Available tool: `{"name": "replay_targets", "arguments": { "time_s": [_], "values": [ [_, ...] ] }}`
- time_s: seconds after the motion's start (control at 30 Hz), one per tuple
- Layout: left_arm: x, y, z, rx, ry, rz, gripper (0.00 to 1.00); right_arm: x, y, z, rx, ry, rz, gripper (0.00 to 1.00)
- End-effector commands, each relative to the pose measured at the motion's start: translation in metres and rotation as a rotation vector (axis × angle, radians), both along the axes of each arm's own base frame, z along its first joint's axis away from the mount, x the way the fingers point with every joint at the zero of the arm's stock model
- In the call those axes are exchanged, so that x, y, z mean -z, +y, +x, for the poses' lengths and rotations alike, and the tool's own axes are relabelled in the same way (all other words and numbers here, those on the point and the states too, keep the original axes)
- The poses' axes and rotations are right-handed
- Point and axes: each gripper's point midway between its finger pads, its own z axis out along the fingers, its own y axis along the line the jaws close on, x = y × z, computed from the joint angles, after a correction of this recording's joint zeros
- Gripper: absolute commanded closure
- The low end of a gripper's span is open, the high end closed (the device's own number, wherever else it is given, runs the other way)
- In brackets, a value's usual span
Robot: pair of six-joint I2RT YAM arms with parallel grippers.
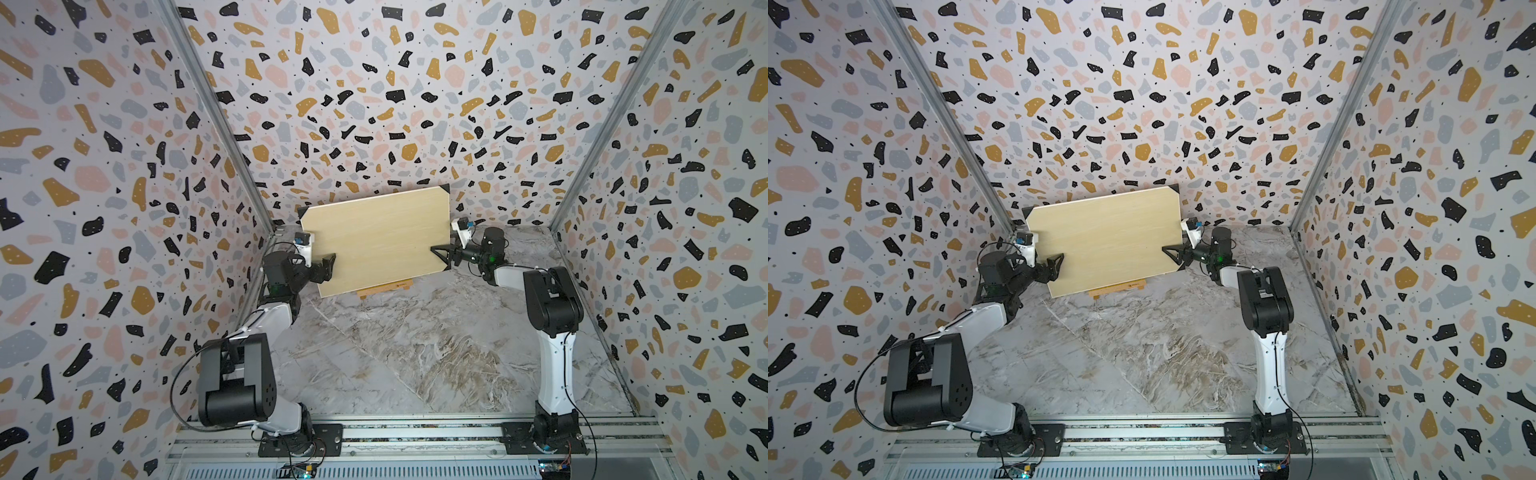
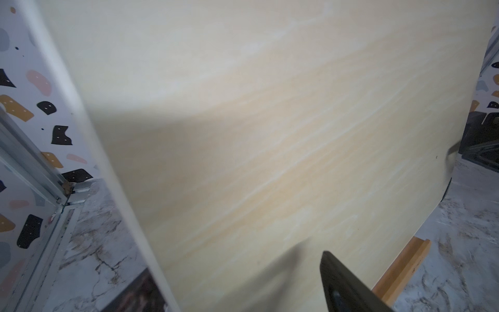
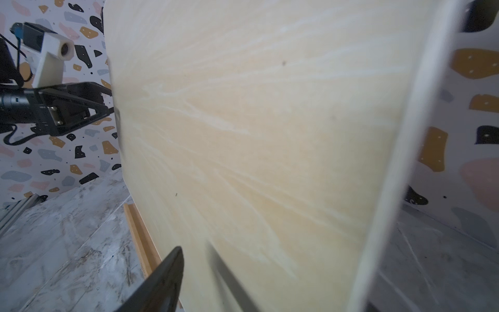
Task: Assemble the easel
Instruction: Place the drawing board on the easel.
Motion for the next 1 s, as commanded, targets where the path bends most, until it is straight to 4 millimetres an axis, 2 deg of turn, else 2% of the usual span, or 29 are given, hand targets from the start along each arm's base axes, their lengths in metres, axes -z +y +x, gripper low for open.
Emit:
{"name": "replay_targets", "arguments": {
  "time_s": [0.0,0.57,0.97],
  "values": [
    [-0.009,0.004,-0.004,-0.038,-0.021,0.013,0.11,-0.042,-0.005,-0.002,0.016,-0.088,0.030,0.24],
    [-0.019,0.005,-0.035,-0.076,-0.034,-0.021,0.03,-0.039,0.019,-0.014,-0.025,-0.092,-0.011,0.14],
    [-0.024,0.003,-0.038,-0.080,-0.034,-0.063,0.00,-0.041,0.027,-0.015,-0.013,-0.088,-0.031,0.11]
  ]
}}
